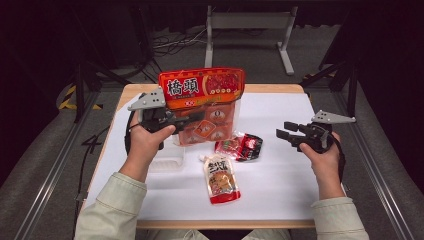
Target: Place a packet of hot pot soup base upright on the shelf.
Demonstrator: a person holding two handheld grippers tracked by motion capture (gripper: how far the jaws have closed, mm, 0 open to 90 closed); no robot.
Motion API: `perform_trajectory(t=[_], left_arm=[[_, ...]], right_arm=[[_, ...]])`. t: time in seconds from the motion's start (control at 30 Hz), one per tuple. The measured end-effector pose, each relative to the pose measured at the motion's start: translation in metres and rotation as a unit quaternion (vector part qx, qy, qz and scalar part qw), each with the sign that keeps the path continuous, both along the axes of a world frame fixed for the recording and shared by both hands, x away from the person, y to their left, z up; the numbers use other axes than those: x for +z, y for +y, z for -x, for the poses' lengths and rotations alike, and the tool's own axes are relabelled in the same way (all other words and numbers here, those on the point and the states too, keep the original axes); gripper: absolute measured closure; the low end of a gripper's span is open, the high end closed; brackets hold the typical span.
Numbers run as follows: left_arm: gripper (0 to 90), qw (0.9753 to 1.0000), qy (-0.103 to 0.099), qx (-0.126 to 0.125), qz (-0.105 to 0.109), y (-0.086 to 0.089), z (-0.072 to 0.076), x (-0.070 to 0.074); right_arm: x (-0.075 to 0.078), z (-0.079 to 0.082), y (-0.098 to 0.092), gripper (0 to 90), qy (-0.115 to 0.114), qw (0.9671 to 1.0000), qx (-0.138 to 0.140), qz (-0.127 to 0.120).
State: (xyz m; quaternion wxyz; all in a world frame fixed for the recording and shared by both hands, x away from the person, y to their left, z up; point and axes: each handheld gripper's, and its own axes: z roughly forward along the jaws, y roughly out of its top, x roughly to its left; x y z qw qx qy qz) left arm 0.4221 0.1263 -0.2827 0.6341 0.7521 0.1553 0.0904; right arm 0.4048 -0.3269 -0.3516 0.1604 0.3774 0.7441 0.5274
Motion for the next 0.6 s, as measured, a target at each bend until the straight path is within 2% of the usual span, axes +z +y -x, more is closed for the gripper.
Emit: perform_trajectory(t=[0.07, 0.17, 0.23, 0.47, 0.6], left_arm=[[71.5, 1.0000, -0.001, 0.007, -0.004, 0.002, -0.005, 0.002], [71.4, 0.9996, -0.022, 0.018, -0.002, 0.004, -0.010, 0.003], [71.4, 0.9996, -0.018, 0.022, 0.001, 0.007, -0.016, 0.003], [71.4, 0.9989, -0.015, 0.041, -0.018, 0.012, -0.025, 0.003], [71.4, 0.9978, -0.024, 0.058, -0.021, 0.018, -0.033, 0.004]], right_arm=[[-0.001, 0.001, -0.003, 47.4, 0.002, 1.0000, -0.005, 0.000], [-0.003, 0.001, -0.006, 47.4, 0.004, 1.0000, -0.008, -0.004], [-0.003, 0.001, -0.008, 47.4, 0.007, 0.9999, -0.007, -0.012], [-0.006, 0.004, -0.009, 47.6, 0.009, 0.9999, -0.011, -0.004], [-0.008, 0.004, -0.012, 46.5, 0.009, 0.9998, -0.018, -0.003]])
